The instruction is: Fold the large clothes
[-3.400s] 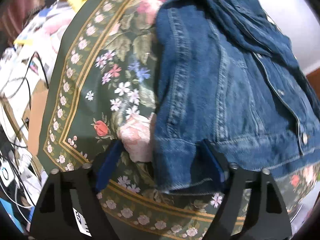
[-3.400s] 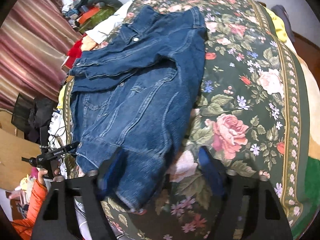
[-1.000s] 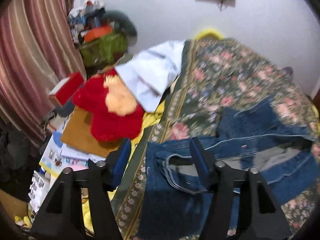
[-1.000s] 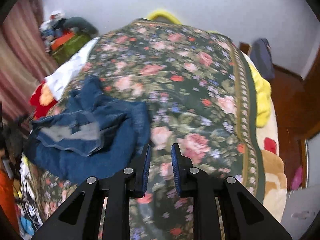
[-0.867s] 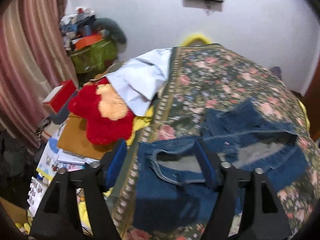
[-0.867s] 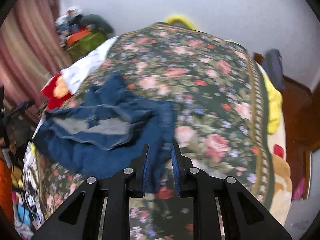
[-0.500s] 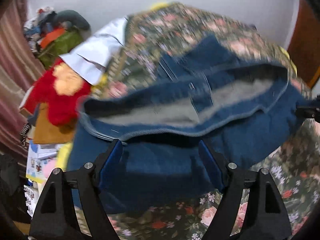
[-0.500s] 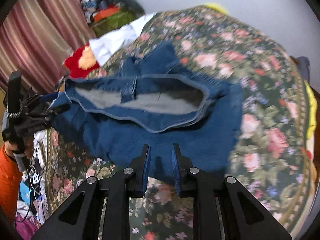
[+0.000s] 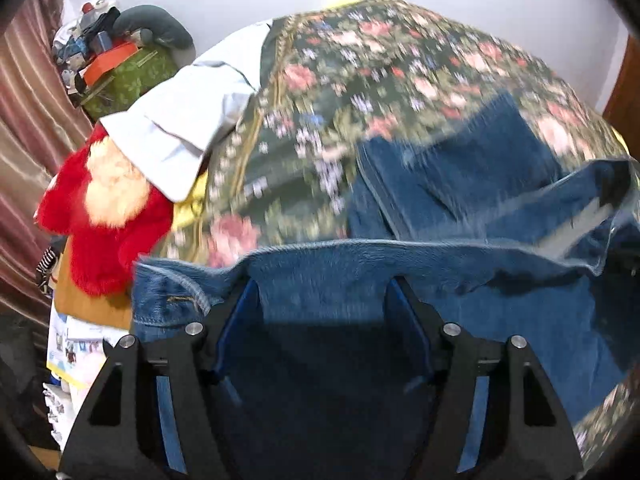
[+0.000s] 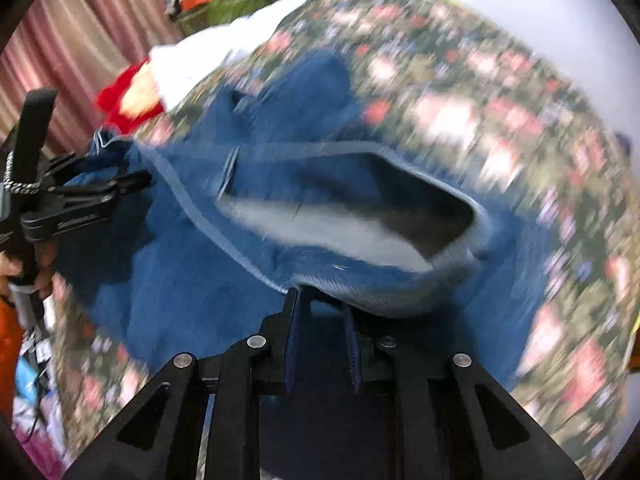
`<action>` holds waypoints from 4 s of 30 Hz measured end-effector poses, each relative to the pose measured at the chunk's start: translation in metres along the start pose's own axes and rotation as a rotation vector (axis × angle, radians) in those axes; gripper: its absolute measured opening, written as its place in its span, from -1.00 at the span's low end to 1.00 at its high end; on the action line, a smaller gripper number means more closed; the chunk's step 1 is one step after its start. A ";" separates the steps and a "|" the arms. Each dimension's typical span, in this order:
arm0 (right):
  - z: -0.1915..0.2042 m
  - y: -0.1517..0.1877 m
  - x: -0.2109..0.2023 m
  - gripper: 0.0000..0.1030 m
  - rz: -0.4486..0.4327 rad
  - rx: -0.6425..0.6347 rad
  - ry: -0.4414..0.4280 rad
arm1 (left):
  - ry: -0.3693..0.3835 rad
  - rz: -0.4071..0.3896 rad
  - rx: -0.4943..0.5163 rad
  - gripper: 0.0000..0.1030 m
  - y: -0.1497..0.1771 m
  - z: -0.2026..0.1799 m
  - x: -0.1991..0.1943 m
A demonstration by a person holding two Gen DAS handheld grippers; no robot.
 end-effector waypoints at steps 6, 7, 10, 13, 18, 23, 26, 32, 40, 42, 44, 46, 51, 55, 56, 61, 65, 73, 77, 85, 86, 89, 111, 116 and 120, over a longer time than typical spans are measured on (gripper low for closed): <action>-0.048 -0.048 -0.002 -0.68 -0.063 0.120 0.123 | -0.171 0.024 -0.055 0.35 -0.026 0.025 0.023; -0.052 -0.048 0.000 -0.68 -0.051 0.141 0.097 | -0.183 0.031 -0.067 0.35 -0.027 0.031 0.024; -0.052 -0.045 -0.012 -0.68 -0.084 0.177 0.070 | -0.099 0.005 -0.123 0.34 -0.021 0.046 0.006; -0.032 -0.040 -0.032 -0.68 -0.147 0.128 0.075 | -0.041 -0.032 -0.131 0.35 -0.016 0.051 -0.019; 0.025 -0.029 -0.042 -0.68 -0.132 0.046 -0.056 | 0.053 -0.067 -0.055 0.56 0.007 0.037 -0.062; 0.087 -0.007 -0.020 -0.68 -0.052 -0.061 -0.124 | 0.053 -0.045 0.048 0.70 0.049 0.016 -0.066; 0.111 0.016 0.010 -0.68 0.053 -0.146 -0.088 | -0.017 -0.013 0.114 0.70 0.073 0.017 -0.049; 0.099 0.056 0.032 -0.69 0.106 -0.282 0.014 | -0.156 -0.007 0.240 0.80 0.112 0.032 -0.033; 0.048 0.075 -0.004 -0.69 0.077 -0.238 0.154 | -0.166 0.001 0.118 0.86 0.128 0.056 -0.048; 0.039 0.080 -0.016 -0.68 0.061 -0.222 0.171 | -0.129 0.011 0.061 0.87 0.134 0.069 -0.052; 0.031 0.084 -0.026 -0.37 0.040 -0.229 0.242 | -0.091 0.030 0.008 0.87 0.139 0.079 -0.052; 0.019 0.091 -0.038 0.36 0.006 -0.213 0.293 | -0.069 0.042 -0.039 0.87 0.146 0.089 -0.054; -0.028 0.117 -0.051 1.00 0.008 -0.146 0.394 | -0.094 0.042 -0.109 0.87 0.162 0.104 -0.065; -0.061 0.142 -0.056 0.99 0.061 -0.058 0.408 | -0.096 0.041 -0.191 0.87 0.174 0.120 -0.076; -0.063 0.146 -0.058 0.99 0.060 -0.045 0.399 | -0.101 0.037 -0.209 0.87 0.175 0.125 -0.080; -0.071 0.156 -0.090 0.99 -0.005 0.063 0.292 | -0.151 0.001 -0.271 0.86 0.182 0.136 -0.104; -0.059 0.147 -0.119 0.99 -0.093 0.086 0.247 | -0.108 -0.067 -0.321 0.86 0.179 0.131 -0.130; -0.006 0.107 -0.163 1.00 -0.260 0.046 0.162 | 0.041 -0.144 -0.406 0.87 0.173 0.092 -0.147; 0.022 0.092 -0.160 1.00 -0.280 0.006 0.126 | 0.136 -0.106 -0.463 0.87 0.179 0.067 -0.126; 0.063 0.068 -0.097 1.00 -0.188 -0.042 0.055 | 0.324 0.013 -0.614 0.86 0.197 0.033 -0.067; 0.065 0.066 -0.085 1.00 -0.163 -0.045 0.058 | 0.349 0.021 -0.631 0.86 0.197 0.031 -0.062; 0.062 0.061 -0.053 1.00 -0.093 -0.040 0.076 | 0.418 0.039 -0.685 0.84 0.192 0.029 -0.044; 0.047 0.067 -0.005 1.00 0.006 0.004 0.023 | 0.292 -0.067 -0.789 -0.23 0.137 0.061 -0.027; 0.048 0.064 -0.016 1.00 0.008 0.083 -0.062 | 0.213 -0.133 -0.653 -0.48 0.130 0.046 -0.059; 0.051 0.058 -0.028 1.00 -0.007 0.167 -0.178 | 0.156 -0.186 -0.556 -0.56 0.125 0.033 -0.086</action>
Point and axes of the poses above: each gripper's, at about its wrist camera, not at the fingertips, and x roughly the way its jaws point, z to its left, y to its underside, the point moved 6 cm from there along x, roughly the way its jaws point, and after that the axes turned 7 degrees about z, right-handed, at the moved point
